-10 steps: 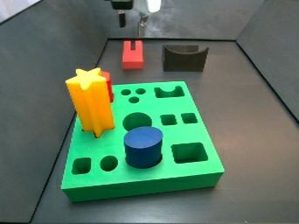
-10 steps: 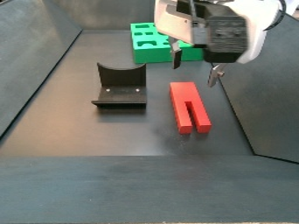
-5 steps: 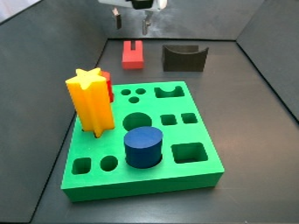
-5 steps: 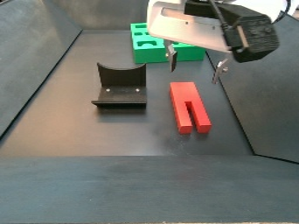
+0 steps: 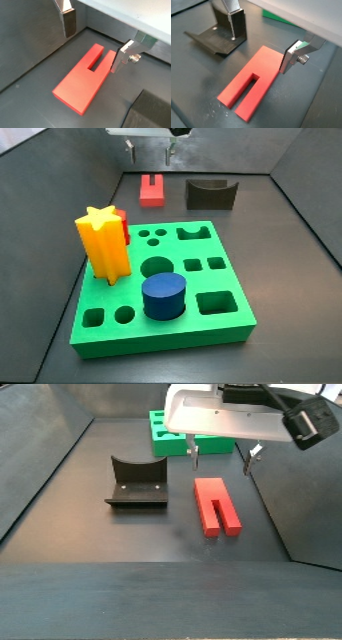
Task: Pick up the double-square object. Move up. Rotate the double-square object. Place the double-square object on the fixture. Regrasp the double-square object. Move to above the board. Insert the double-square object.
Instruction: Rotate the double-square object.
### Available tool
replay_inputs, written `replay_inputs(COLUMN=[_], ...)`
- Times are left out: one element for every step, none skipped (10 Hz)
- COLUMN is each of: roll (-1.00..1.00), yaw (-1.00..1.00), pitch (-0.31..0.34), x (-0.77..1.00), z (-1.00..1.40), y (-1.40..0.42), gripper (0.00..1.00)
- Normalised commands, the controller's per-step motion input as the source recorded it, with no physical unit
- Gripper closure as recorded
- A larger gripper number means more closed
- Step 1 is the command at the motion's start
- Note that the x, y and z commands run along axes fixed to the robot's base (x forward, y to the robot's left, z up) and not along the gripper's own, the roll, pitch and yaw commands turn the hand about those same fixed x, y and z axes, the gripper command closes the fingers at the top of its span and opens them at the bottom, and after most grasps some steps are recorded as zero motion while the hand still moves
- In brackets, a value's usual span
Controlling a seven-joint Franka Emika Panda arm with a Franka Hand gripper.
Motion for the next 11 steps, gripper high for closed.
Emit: replay_inputs(roll=[0.01,0.01,0.0,0.0,-0.01,-0.02,-0.04,-0.06,-0.07,-0.08,-0.1], yaw=[0.43,0.27,0.0,-0.04,-0.04,-0.03,-0.01,-0.01,0.0,0.01,0.01], pitch=[-0.049,-0.047,0.0,-0.011,-0.027,-0.032,-0.037,-0.038,-0.041,-0.05,-0.058], x=[0.03,0.03,0.0,0.01,0.02,0.02,0.03,0.04,0.05,0.05,0.04], z=[-0.03,-0.03,-1.0,-1.0,-1.0,-1.0,-1.0,-1.0,-0.94,-0.82,-0.68], y=[0.0,0.0,0.0,0.0,0.0,0.0,0.0,0.01,0.01,0.01,0.01], gripper=[0.0,0.0,0.0,0.0,0.0,0.0,0.0,0.0,0.0,0.0,0.0])
